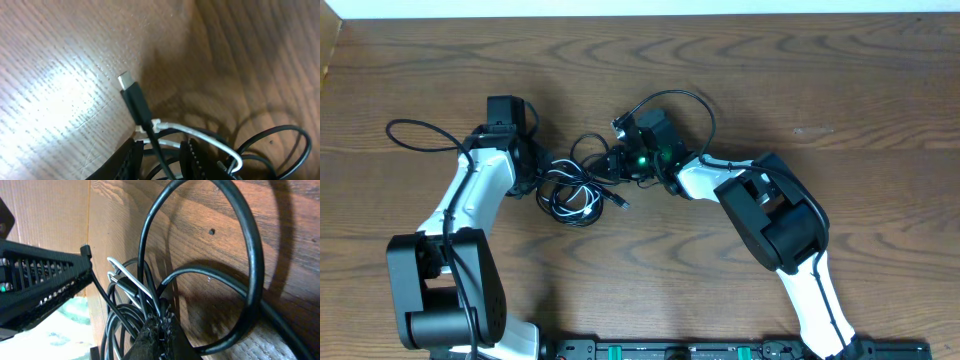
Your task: Untangle cables
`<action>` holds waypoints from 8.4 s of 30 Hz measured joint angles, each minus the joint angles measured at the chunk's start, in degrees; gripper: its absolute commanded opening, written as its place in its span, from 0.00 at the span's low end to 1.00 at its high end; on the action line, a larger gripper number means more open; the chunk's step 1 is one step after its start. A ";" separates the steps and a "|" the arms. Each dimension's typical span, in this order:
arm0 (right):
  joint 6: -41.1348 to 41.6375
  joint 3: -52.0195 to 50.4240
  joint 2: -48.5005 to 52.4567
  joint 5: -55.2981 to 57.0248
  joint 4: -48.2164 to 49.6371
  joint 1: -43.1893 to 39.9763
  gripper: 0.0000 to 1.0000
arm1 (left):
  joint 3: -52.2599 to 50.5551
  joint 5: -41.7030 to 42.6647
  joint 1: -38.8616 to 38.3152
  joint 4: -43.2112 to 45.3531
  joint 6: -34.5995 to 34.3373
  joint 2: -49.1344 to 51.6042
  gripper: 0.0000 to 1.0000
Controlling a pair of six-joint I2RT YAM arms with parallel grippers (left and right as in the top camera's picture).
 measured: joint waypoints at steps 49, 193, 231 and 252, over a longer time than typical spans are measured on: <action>-8.04 0.11 -9.66 -3.17 -34.18 -5.31 0.21 | -6.93 10.34 -9.49 13.99 -7.41 4.59 0.07; -10.19 -0.42 -20.96 10.47 -45.18 -7.93 0.33 | -20.13 6.62 -16.79 36.37 -15.30 -7.45 0.07; -1.55 -0.44 -14.93 20.11 -37.59 -3.85 0.23 | -20.13 4.42 -19.93 44.02 -15.04 1.05 0.08; -0.79 -0.44 -14.78 20.70 -36.13 -3.54 0.01 | -20.13 2.49 -19.93 43.19 -14.16 1.05 0.08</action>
